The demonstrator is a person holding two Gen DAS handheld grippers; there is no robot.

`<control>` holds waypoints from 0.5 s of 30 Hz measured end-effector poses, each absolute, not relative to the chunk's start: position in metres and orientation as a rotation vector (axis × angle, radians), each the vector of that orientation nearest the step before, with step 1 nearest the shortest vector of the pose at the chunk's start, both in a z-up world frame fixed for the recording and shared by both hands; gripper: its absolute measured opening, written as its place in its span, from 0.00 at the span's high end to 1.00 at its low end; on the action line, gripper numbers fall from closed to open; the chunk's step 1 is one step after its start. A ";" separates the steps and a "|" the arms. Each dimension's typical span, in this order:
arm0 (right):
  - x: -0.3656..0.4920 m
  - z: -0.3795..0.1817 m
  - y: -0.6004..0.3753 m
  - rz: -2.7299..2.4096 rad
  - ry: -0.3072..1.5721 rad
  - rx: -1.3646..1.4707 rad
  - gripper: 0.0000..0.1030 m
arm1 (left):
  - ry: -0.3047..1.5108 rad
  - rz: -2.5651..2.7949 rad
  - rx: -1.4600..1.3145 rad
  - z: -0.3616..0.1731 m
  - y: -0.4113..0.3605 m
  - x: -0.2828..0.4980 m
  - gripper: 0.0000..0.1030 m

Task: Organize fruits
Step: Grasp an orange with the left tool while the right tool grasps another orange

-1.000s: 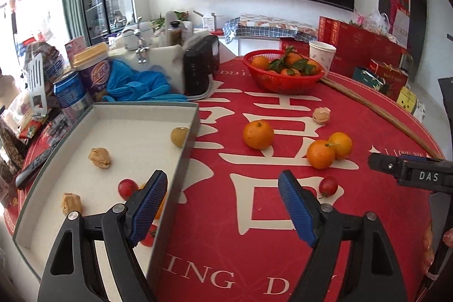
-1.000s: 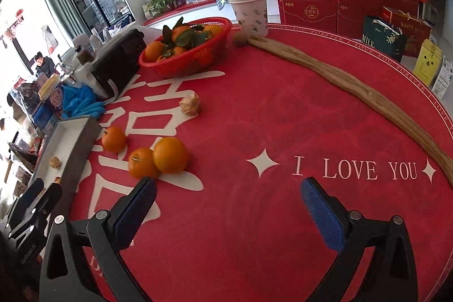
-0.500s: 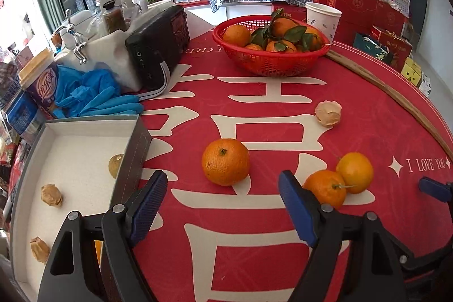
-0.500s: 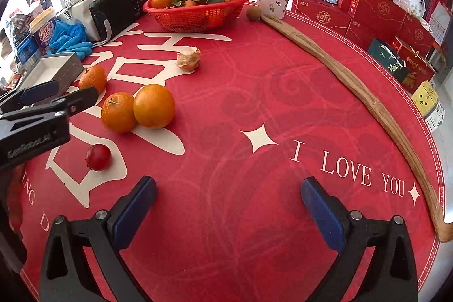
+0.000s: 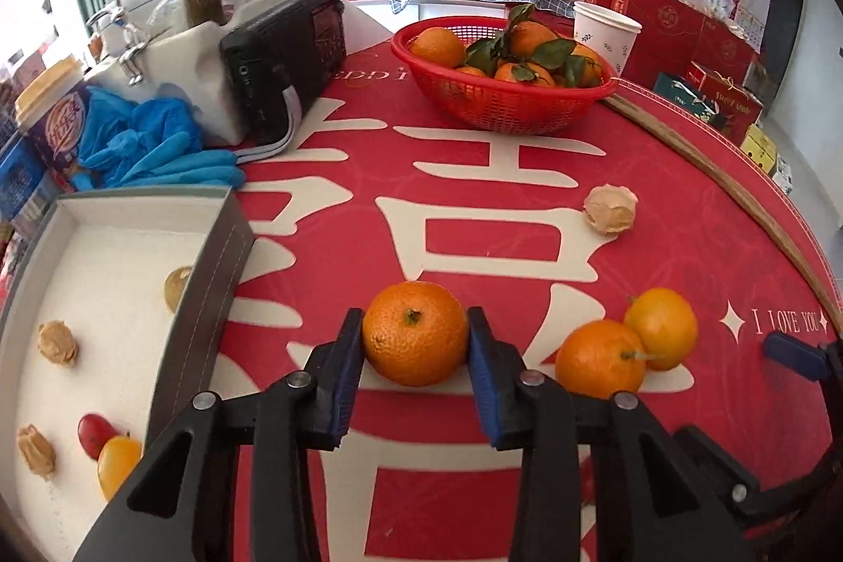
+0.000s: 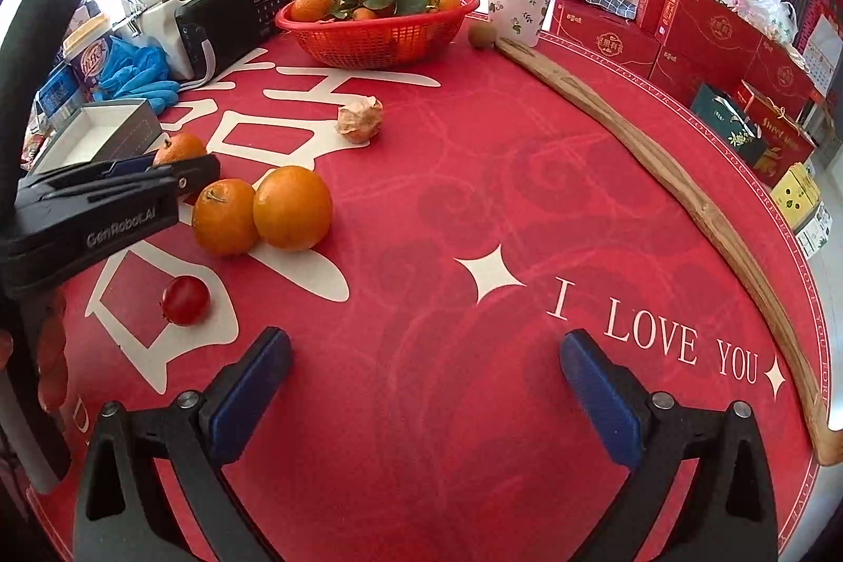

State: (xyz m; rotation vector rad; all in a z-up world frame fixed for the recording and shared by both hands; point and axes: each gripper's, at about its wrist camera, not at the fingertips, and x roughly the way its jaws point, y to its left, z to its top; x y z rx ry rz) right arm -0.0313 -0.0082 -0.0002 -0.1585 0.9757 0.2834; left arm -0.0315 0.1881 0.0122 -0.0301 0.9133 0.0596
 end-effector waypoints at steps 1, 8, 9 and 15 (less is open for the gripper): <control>-0.028 0.000 -0.004 0.296 0.973 -0.165 0.00 | 0.913 0.069 -0.038 0.012 0.191 -0.039 0.61; -0.009 -0.001 0.024 0.365 0.961 -0.202 0.00 | 0.902 0.101 -0.070 0.012 0.207 -0.077 0.60; -0.007 -0.001 0.028 0.375 0.957 -0.206 0.00 | 0.899 0.100 -0.070 0.012 0.208 -0.080 0.60; 0.001 0.006 0.045 0.421 0.907 -0.218 0.37 | 0.895 0.088 -0.075 0.012 0.211 -0.084 0.60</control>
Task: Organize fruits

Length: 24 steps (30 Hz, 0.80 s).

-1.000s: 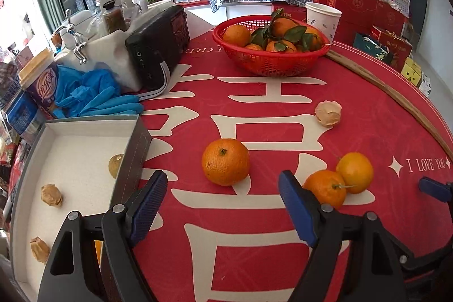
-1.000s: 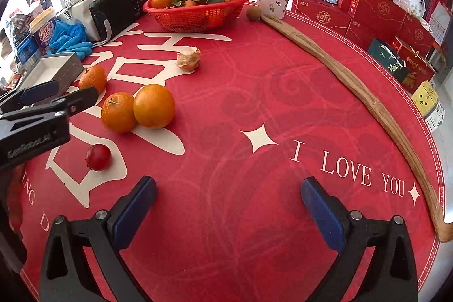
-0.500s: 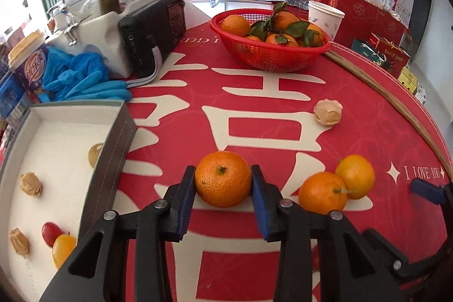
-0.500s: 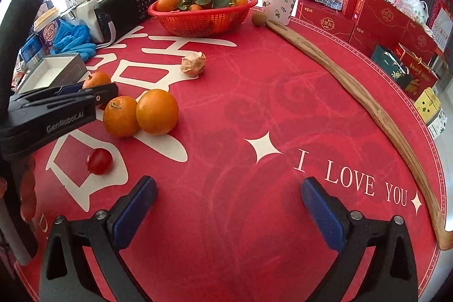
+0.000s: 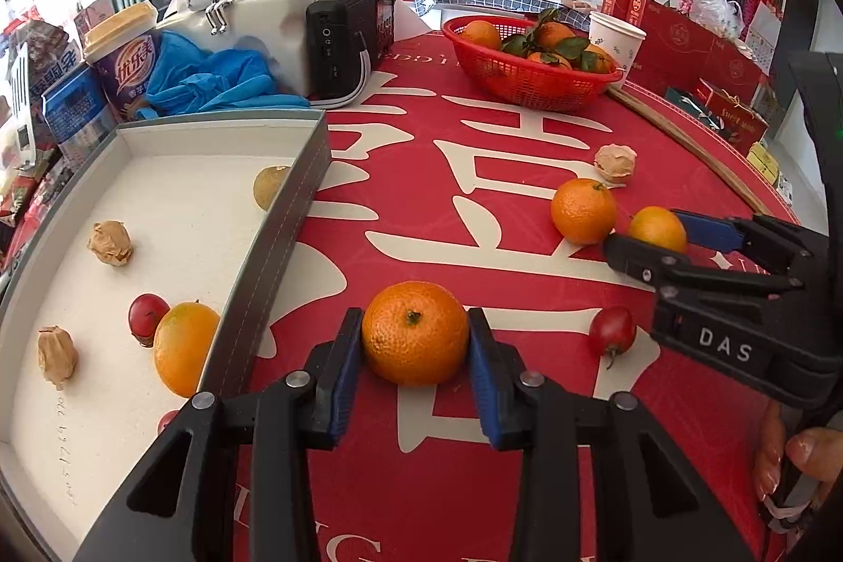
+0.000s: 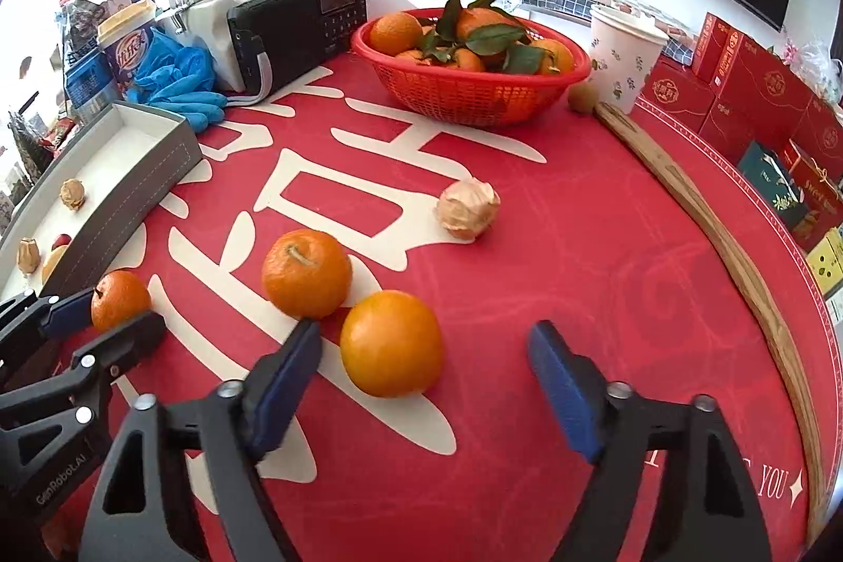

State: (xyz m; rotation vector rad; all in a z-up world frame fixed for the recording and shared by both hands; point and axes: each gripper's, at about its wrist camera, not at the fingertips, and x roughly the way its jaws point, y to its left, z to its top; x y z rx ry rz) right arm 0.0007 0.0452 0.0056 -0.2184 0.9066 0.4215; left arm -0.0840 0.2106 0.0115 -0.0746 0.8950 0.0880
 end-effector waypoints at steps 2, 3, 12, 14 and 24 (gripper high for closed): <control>-0.001 0.008 0.049 0.437 0.893 -0.221 0.65 | 0.895 0.089 -0.074 0.012 0.210 -0.084 0.60; -0.003 0.009 0.050 0.433 0.890 -0.222 0.66 | 0.895 0.089 -0.074 0.012 0.210 -0.084 0.60; -0.014 0.015 0.013 0.402 0.887 -0.042 0.66 | 0.886 0.057 -0.112 0.012 0.212 -0.092 0.60; -0.015 0.017 0.007 0.404 0.888 -0.008 0.66 | 0.876 0.056 -0.115 0.013 0.212 -0.094 0.60; -0.019 0.024 0.005 0.425 0.875 0.038 0.66 | 0.780 0.090 -0.090 0.030 0.208 -0.101 0.60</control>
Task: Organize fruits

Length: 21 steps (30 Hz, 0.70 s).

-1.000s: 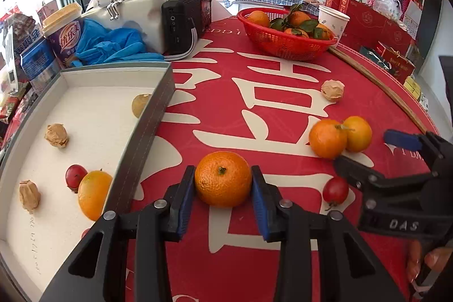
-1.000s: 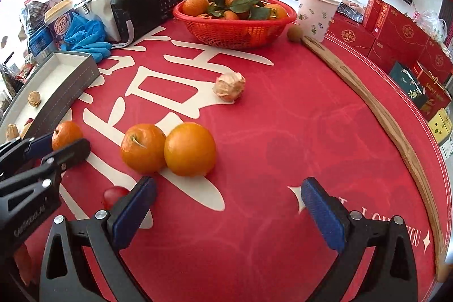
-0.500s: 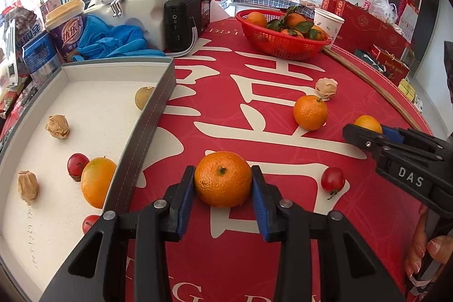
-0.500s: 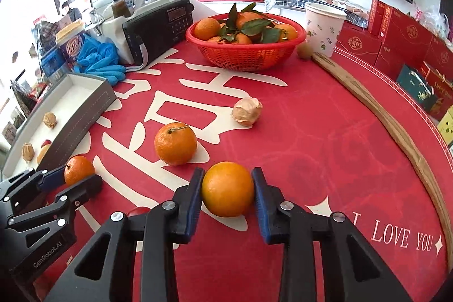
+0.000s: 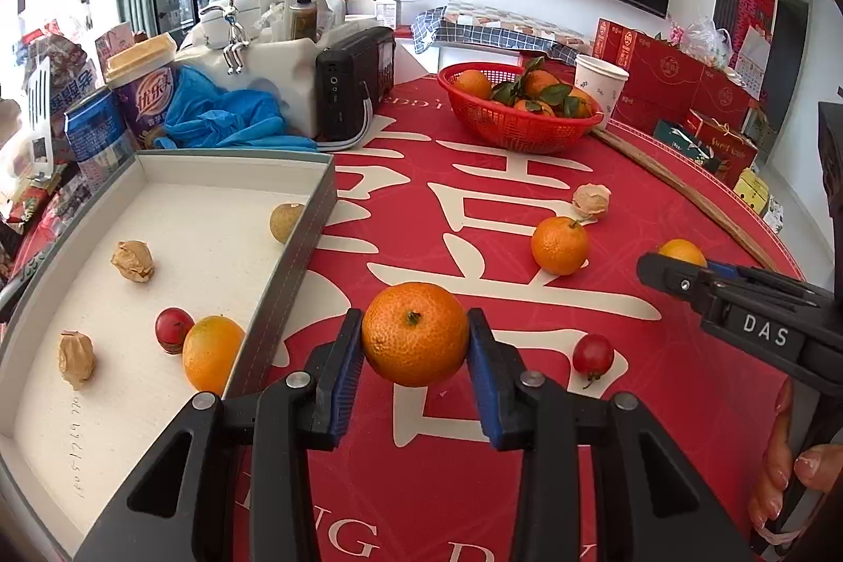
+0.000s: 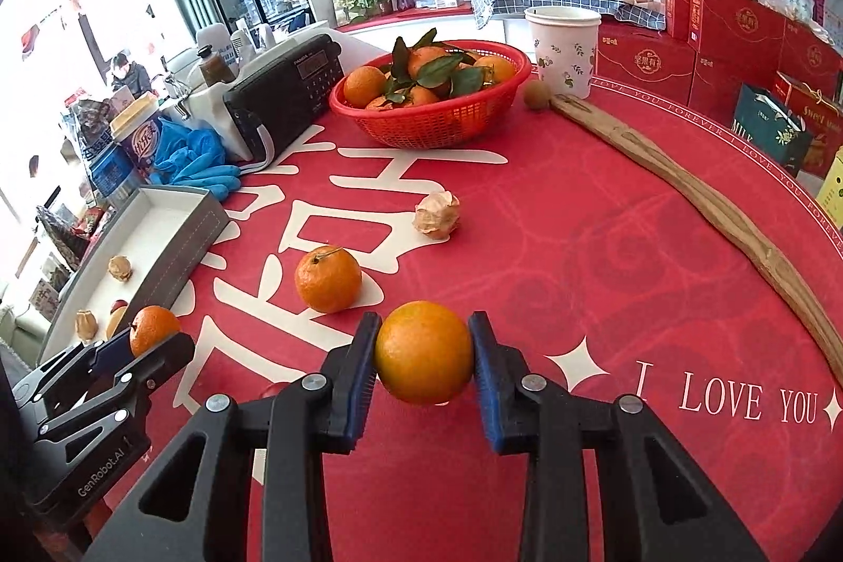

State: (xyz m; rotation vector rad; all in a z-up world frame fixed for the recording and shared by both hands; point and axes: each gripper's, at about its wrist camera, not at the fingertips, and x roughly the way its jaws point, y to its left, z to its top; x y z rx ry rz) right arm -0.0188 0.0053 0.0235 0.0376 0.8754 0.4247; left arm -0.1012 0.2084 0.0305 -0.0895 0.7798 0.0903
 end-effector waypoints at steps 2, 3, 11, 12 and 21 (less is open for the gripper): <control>-0.019 0.023 0.008 0.431 0.877 0.032 0.66 | 0.772 0.102 -0.086 0.031 0.209 -0.102 0.60; -0.020 0.023 0.009 0.433 0.878 0.033 0.66 | 0.770 0.108 -0.084 0.031 0.210 -0.102 0.60; -0.021 0.021 0.011 0.439 0.883 0.030 0.66 | 0.762 0.126 -0.090 0.032 0.215 -0.103 0.60; -0.021 0.021 0.011 0.438 0.884 0.031 0.66 | 0.761 0.128 -0.089 0.032 0.215 -0.103 0.60; -0.021 0.020 0.012 0.440 0.891 0.031 0.66 | 0.766 0.132 -0.083 0.030 0.214 -0.102 0.60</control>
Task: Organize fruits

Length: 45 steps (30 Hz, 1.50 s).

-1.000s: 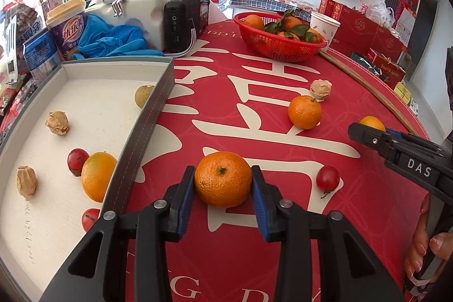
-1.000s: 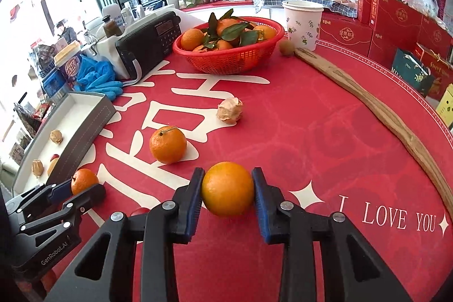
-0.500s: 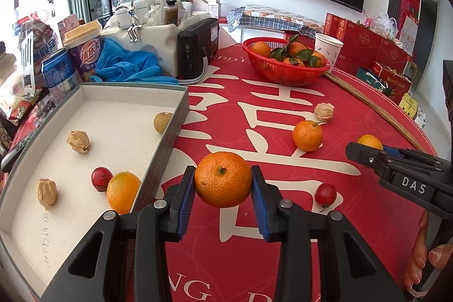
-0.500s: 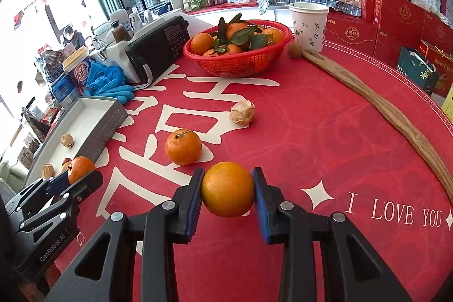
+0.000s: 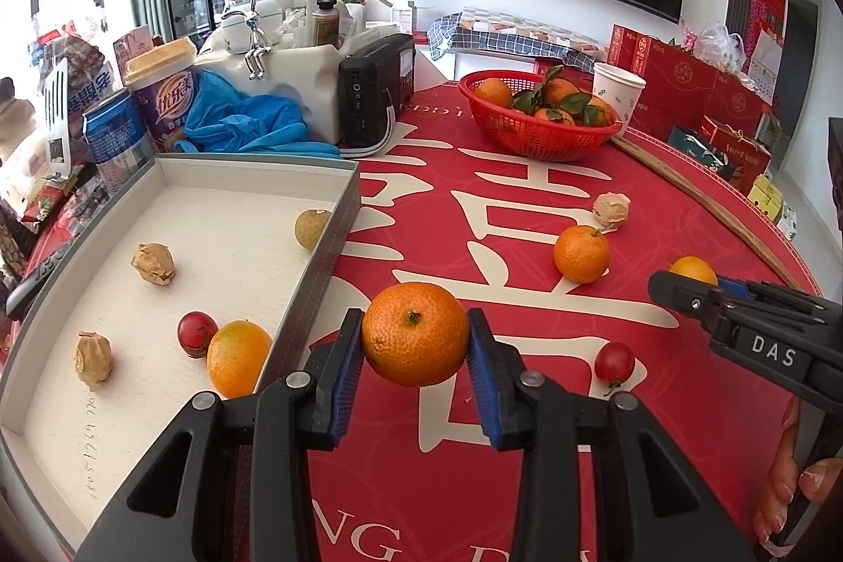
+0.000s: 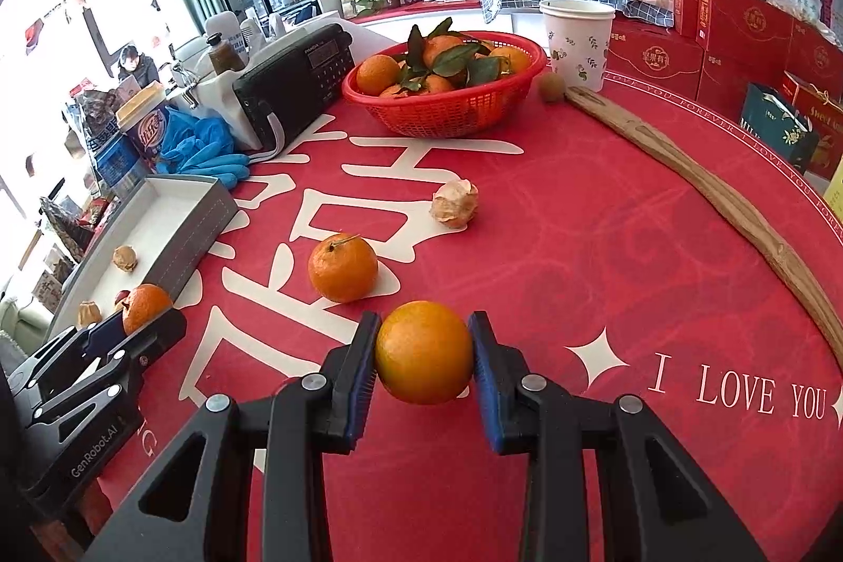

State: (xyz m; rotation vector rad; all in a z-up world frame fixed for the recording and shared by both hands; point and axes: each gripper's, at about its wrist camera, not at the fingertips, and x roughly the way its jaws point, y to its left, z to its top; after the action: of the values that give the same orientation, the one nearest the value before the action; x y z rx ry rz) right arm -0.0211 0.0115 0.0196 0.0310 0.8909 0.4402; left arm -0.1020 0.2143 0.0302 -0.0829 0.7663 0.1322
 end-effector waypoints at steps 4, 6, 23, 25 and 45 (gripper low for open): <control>-0.021 0.019 0.012 0.440 0.892 0.032 0.66 | 0.766 0.133 -0.083 0.030 0.215 -0.102 0.60; -0.021 0.019 0.012 0.439 0.894 0.032 0.66 | 0.765 0.135 -0.083 0.029 0.215 -0.102 0.60; -0.020 0.017 0.013 0.435 0.898 0.036 0.66 | 0.748 0.157 -0.065 0.032 0.216 -0.103 0.60; -0.020 0.017 0.013 0.436 0.900 0.036 0.66 | 0.749 0.156 -0.065 0.031 0.216 -0.103 0.60; -0.020 0.016 0.013 0.437 0.902 0.035 0.66 | 0.745 0.161 -0.059 0.032 0.216 -0.103 0.60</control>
State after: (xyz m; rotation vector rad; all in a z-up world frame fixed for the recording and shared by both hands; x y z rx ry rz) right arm -0.0198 0.0133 0.0158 0.0350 0.9022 0.4369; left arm -0.1033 0.2161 0.0317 -0.0591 0.7449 0.1609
